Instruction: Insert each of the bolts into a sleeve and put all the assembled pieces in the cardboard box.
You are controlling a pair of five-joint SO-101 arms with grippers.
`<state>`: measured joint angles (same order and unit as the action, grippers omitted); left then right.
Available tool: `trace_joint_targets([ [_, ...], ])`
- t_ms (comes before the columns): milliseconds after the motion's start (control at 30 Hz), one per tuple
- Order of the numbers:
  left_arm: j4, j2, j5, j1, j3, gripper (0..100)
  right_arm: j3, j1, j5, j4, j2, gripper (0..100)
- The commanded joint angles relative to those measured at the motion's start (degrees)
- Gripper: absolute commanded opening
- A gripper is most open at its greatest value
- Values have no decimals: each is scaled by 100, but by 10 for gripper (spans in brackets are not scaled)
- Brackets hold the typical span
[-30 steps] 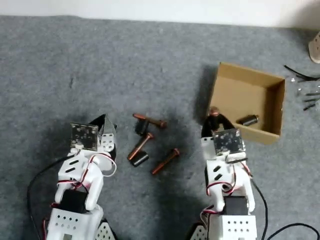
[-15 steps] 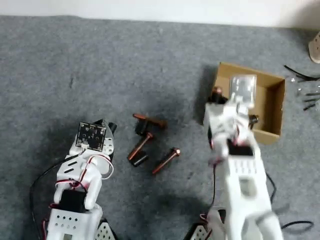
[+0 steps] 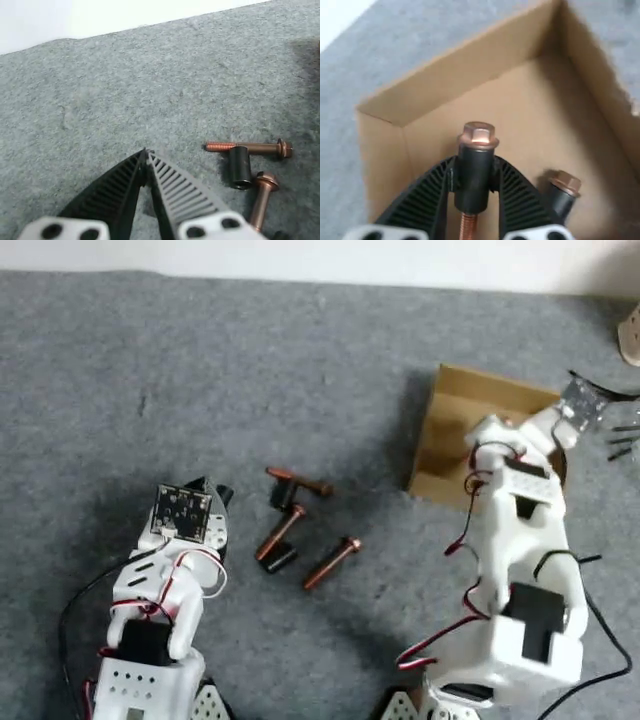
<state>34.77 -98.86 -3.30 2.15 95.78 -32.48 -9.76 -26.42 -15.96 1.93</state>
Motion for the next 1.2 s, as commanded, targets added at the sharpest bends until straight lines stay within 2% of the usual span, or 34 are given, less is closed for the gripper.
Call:
trace_joint_targets([
  [0, -158, -48, -44, 101, -13, 10, 347, -31, -62, 180, 48, 8],
  [67, -158, -48, -44, 101, -13, 10, 347, 40, 167, 180, 127, 47],
  [267, -158, -48, -44, 101, -13, 10, 330, 462, 1407, 180, 207, 297],
  [400, -158, -48, -53, 101, -13, 10, 198, 716, 1477, 84, -330, 293],
  [500, -158, -48, -53, 84, -13, 10, -321, 1156, 1503, -215, -1297, 276],
  [667, -167, -48, -44, 57, -31, 10, -1807, 2457, 1530, -321, -3354, 269],
  [833, -176, -48, -35, -277, -75, 8, -3020, 3934, 2347, -321, -4778, 268],
  [933, -290, -48, 246, -549, -75, 7, -3433, 4409, 2778, -338, -4919, 268],
  [1067, -299, -48, 440, -752, -75, 10, -3538, 4470, 2796, -338, -4462, 267],
  [1167, -422, -48, 440, -752, -40, 10, -3345, 4505, 2251, -338, -3934, 267],
])
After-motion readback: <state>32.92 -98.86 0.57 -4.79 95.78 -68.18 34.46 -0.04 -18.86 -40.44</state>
